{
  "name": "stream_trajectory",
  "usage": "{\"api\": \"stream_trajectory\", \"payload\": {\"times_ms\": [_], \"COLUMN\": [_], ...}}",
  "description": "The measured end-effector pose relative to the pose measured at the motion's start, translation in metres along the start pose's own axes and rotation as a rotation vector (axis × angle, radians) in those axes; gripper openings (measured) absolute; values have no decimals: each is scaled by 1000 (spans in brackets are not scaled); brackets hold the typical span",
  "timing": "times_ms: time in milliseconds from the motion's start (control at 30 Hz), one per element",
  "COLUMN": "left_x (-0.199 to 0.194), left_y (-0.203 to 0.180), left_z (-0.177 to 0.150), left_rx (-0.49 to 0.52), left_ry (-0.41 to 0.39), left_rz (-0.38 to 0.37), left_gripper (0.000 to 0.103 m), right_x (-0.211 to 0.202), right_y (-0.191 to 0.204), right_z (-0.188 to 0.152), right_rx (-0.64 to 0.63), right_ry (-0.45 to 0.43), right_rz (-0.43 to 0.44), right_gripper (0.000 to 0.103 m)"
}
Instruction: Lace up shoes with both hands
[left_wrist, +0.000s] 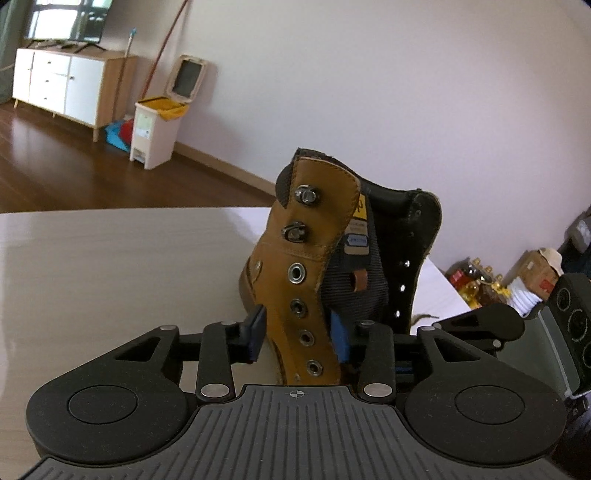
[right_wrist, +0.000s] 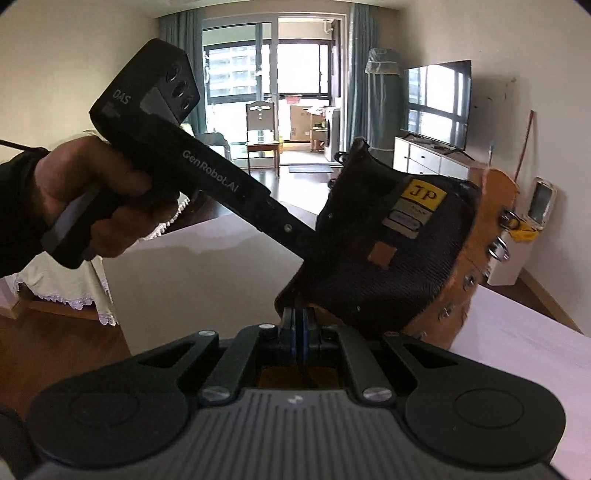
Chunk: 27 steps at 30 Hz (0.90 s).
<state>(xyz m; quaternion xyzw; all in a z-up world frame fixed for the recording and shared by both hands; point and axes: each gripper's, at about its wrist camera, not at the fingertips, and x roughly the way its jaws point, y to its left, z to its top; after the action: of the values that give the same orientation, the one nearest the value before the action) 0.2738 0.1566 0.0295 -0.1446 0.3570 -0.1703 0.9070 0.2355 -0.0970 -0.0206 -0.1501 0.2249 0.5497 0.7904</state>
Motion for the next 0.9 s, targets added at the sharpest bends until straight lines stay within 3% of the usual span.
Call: {"api": "stream_trajectory", "payload": {"times_ms": [200, 367, 467, 767, 900], "left_x": [1, 0, -2, -5, -5], "left_y": [1, 1, 5, 23, 24], "left_z": [1, 2, 2, 0, 1], "left_rx": [22, 41, 36, -6, -2], "left_ry": [-4, -2, 2, 0, -2], "left_rz": [-18, -44, -60, -96, -100], "left_gripper": [40, 25, 22, 22, 22], "right_x": [-2, -6, -10, 4, 11], "right_y": [2, -2, -8, -31, -30], "right_z": [1, -4, -4, 4, 8], "right_rx": [-22, -12, 31, 102, 80], "right_ry": [13, 26, 19, 5, 23], "right_rz": [4, 4, 33, 120, 105], "right_gripper": [5, 5, 5, 5, 5]}}
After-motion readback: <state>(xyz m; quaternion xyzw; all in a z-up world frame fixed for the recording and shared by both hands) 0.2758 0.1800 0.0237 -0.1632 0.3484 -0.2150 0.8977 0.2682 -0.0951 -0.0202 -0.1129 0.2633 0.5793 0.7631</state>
